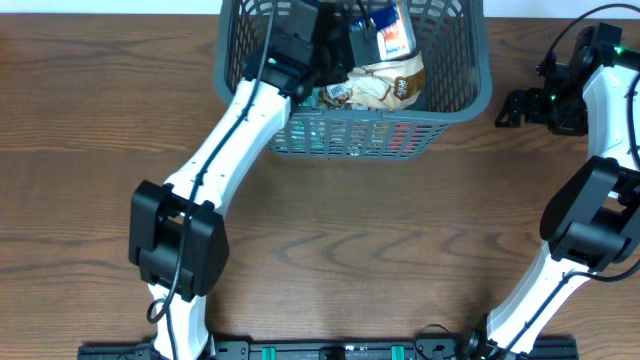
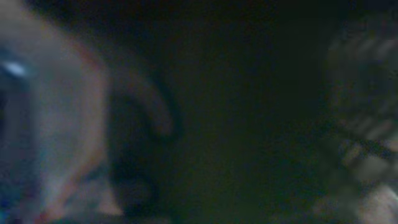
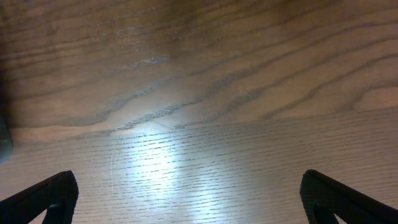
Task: Pack container
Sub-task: 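Carry the tissue pack over the basket and release it inside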
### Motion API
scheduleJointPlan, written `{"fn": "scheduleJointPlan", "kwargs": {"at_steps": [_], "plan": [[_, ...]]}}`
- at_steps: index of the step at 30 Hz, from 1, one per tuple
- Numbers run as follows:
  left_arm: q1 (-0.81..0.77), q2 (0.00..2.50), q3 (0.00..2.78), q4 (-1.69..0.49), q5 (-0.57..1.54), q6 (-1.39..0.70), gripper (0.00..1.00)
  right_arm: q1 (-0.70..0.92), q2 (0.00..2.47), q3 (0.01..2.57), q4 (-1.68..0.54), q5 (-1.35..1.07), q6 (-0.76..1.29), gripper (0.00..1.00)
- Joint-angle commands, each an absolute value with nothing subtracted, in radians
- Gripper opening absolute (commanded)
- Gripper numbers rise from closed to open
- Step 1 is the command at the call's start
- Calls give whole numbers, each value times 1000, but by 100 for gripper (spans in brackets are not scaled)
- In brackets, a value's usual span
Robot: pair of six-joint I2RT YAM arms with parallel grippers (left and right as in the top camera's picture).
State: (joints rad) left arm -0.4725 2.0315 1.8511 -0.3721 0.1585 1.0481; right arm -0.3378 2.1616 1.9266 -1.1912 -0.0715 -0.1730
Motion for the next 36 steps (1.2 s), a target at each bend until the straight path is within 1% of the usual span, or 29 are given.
{"fn": "scheduleJointPlan", "kwargs": {"at_steps": [1,6,8,9,10,11,19,26,29,32,36], "plan": [[-479,2025,1869,-386,175,1050,24,-333,2164,1921,-1190,-79,-169,99],[-479,2025,1869,-389,168,1050,37,-333,2164,1921,-1194,-79,-169,99],[-479,2025,1869,-392,168,1050,49,-333,2164,1921,-1197,-79,-170,99],[-479,2025,1869,-393,168,1050,64,-333,2164,1921,-1198,-79,-170,99],[-479,2025,1869,-393,168,1050,83,-333,2164,1921,-1197,-79,-170,99],[-479,2025,1869,-393,168,1049,98,-333,2164,1921,-1197,-79,-170,99],[-479,2025,1870,-390,168,1049,99,-333,2164,1921,-1196,-79,-170,99],[-466,1985,1870,-356,157,990,99,-333,2164,1921,-1197,-79,-170,99],[-445,1951,1871,-318,110,922,99,-333,2164,1921,-1197,-79,-170,99],[-419,1906,1876,-311,85,918,99,-333,2164,1921,-1196,-79,-170,99],[-384,1832,1893,-308,-7,868,99,-333,2164,1921,-1197,-79,-170,99]]}}
